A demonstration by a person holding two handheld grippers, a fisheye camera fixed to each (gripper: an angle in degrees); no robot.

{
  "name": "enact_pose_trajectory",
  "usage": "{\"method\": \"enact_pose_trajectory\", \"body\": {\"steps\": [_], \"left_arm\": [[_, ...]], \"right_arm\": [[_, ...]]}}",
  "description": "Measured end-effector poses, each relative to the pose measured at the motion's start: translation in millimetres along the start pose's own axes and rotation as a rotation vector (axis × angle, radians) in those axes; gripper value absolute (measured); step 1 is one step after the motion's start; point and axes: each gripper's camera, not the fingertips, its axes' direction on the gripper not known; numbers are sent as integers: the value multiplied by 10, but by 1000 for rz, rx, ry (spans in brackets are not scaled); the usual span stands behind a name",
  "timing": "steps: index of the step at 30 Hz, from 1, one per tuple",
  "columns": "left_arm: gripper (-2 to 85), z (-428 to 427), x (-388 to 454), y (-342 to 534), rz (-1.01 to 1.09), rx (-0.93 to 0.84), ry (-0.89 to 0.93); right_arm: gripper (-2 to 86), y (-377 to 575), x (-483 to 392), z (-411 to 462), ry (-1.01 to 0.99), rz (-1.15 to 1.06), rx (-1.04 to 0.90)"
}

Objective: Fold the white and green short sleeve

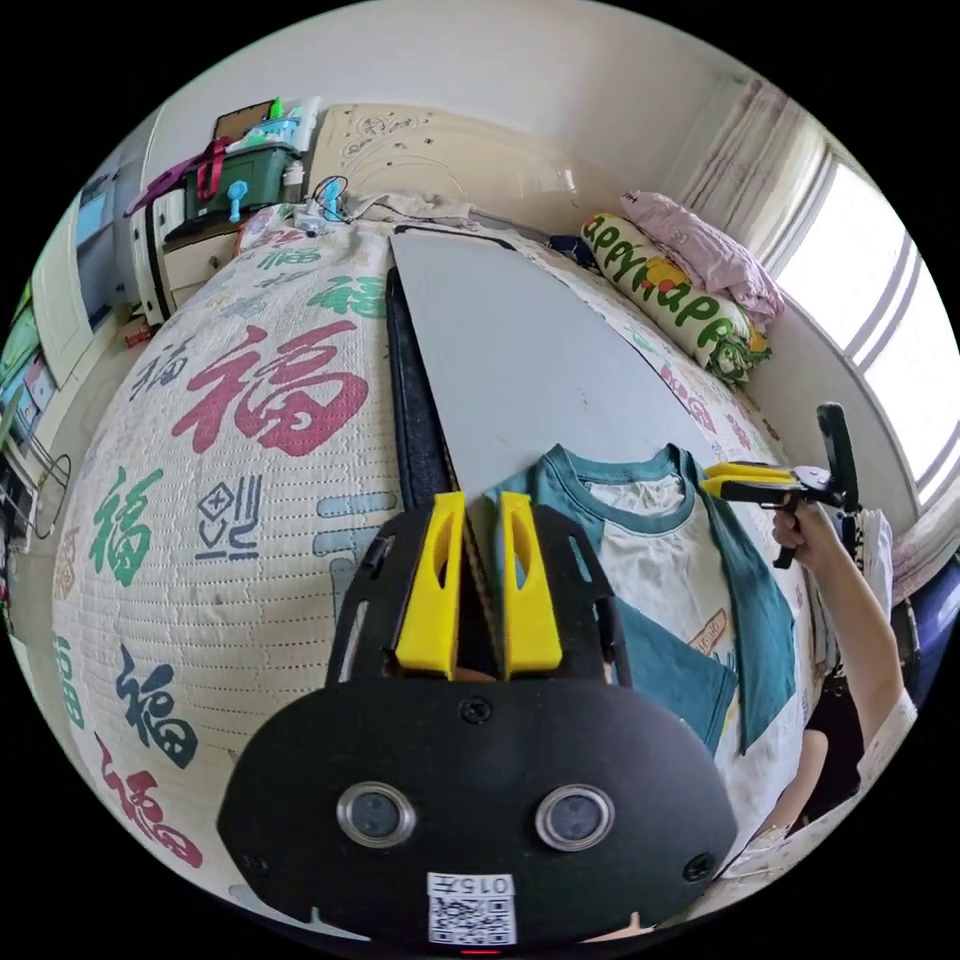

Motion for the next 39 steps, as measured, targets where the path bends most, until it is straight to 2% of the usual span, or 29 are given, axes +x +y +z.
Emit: {"method": "enact_pose_trajectory", "body": {"steps": [6, 9, 13, 18, 22, 25, 31, 33, 36, 39], "left_arm": [[61, 138, -287, 23, 41, -47, -6], [18, 85, -458, 117, 77, -30, -25], [3, 20, -641, 261, 110, 9, -14], [-3, -201, -856, 483, 134, 120, -54], [-3, -608, -1060, 789, 150, 253, -6], [-3, -1132, -1193, 1391, 229, 345, 72], [-2, -2424, -1375, 3733, 560, 399, 222], [-2, -2734, -1510, 4866, 631, 363, 300], [-2, -2726, -1554, 6162, 681, 270, 335], [-2, -2468, -1508, 7022, 706, 120, 315]], "right_arm": [[9, 292, -34, 14, -13, -17, -9], [-3, 470, 12, -17, -7, 13, 14], [-8, 677, 4, -84, 29, 34, 47], [-9, 976, -73, -359, 94, 58, 133], [-9, 1258, -105, -790, 124, 68, 218], [-9, 1839, -205, -1332, 77, 1, 306], [-9, 4049, -762, -2361, -47, -258, 352], [-8, 5027, -1006, -2474, -101, -336, 305], [-8, 6109, -1159, -2298, -186, -309, 239], [-7, 6896, -1254, -1964, -219, -285, 151]]}}
